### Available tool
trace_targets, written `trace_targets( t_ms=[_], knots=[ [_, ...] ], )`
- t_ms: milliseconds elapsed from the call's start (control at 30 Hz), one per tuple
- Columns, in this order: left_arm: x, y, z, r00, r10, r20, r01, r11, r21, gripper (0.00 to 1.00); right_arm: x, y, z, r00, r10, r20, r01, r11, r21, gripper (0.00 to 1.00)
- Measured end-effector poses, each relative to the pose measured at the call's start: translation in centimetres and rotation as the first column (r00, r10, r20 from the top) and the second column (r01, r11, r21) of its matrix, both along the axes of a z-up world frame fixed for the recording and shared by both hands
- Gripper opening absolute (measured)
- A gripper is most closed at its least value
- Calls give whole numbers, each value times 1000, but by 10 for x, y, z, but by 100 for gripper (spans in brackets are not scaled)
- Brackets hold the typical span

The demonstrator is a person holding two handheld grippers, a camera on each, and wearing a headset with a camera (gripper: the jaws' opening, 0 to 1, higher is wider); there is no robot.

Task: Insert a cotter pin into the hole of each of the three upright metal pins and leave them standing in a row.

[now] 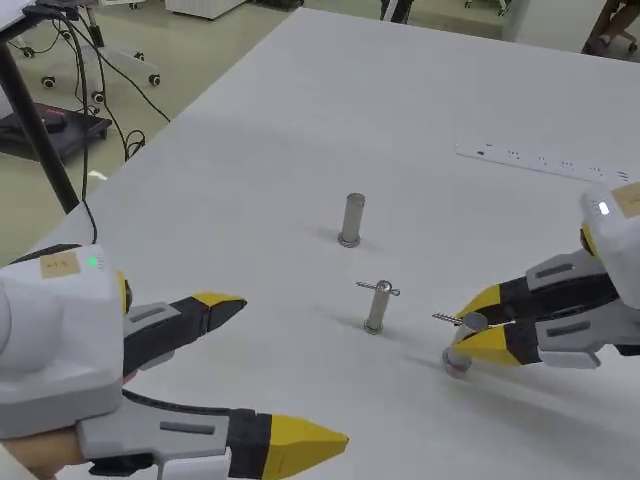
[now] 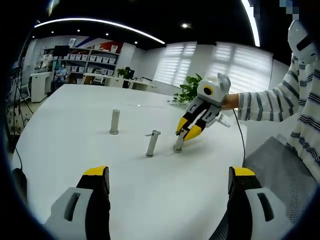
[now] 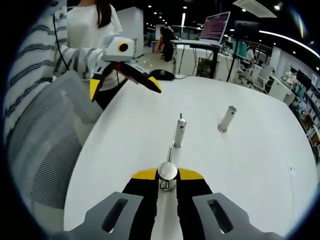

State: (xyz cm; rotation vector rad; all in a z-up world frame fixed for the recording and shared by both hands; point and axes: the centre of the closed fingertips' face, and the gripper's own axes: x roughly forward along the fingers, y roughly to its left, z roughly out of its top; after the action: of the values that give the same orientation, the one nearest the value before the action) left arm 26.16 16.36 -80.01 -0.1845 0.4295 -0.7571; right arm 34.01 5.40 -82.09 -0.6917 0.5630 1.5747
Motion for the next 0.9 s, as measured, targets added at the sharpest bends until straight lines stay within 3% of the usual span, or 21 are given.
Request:
trace_targets(
  t_ms=[700, 900],
  knots=[
    [-1, -17, -4, 999, -29, -40, 29, 999, 12, 99, 14, -5, -6, 1000, -5, -12, 5, 1000, 12, 14],
    [1, -18, -1, 999, -31, -36, 32, 999, 21, 98, 14, -5, -7, 1000, -8, -21, 8, 1000, 20, 14]
  ],
)
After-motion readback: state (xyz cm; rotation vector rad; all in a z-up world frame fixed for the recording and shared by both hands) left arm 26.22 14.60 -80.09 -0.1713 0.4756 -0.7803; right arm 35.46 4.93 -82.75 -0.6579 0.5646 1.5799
